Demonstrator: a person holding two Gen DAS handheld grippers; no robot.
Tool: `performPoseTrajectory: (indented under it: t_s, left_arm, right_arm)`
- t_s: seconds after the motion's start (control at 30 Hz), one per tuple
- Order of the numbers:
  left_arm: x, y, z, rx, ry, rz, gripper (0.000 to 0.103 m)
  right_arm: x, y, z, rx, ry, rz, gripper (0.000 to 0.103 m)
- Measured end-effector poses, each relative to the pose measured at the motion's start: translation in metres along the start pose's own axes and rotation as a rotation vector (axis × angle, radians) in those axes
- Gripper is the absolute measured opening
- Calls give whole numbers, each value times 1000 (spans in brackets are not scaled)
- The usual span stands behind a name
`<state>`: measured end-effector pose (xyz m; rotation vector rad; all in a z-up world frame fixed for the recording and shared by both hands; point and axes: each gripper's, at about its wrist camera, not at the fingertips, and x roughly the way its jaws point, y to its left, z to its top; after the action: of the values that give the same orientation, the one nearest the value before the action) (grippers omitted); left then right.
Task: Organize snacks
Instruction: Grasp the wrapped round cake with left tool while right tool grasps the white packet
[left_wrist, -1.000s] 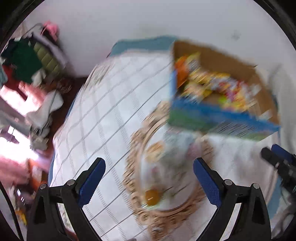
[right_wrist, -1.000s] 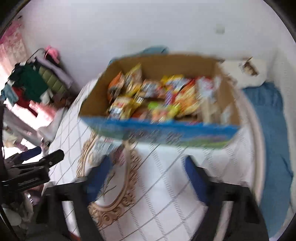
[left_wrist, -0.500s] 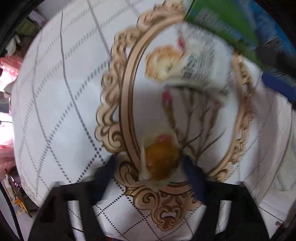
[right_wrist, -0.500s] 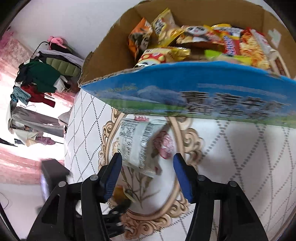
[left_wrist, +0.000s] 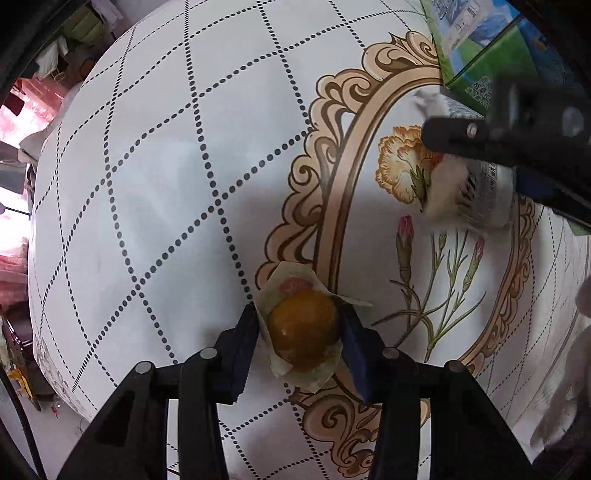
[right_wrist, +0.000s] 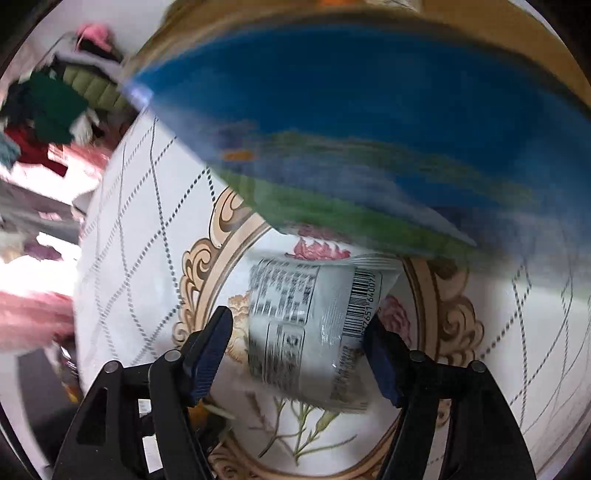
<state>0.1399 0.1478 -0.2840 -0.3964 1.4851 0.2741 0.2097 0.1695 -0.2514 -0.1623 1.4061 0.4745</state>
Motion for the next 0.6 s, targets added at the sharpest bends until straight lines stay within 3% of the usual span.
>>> performPoseTrajectory:
  t_s: [0.2,0.37,0.43,0.6]
  left_arm:
    - [7,-16,5,47,9,3,42]
    - [5,-46,-4,64,71,-96,42]
    - [8,-69,-13,110,98,-122,42]
    - [16,-123,-36,270,125,-104,43]
  right_arm:
    - [-5,-21,-34,-63,37,-28,52]
    - [-17,-68,-85,-10,91,-42,52]
    - [-20,-84,-106,17,106,-48,52]
    - [-29,-113,-163,73,143,-70,52]
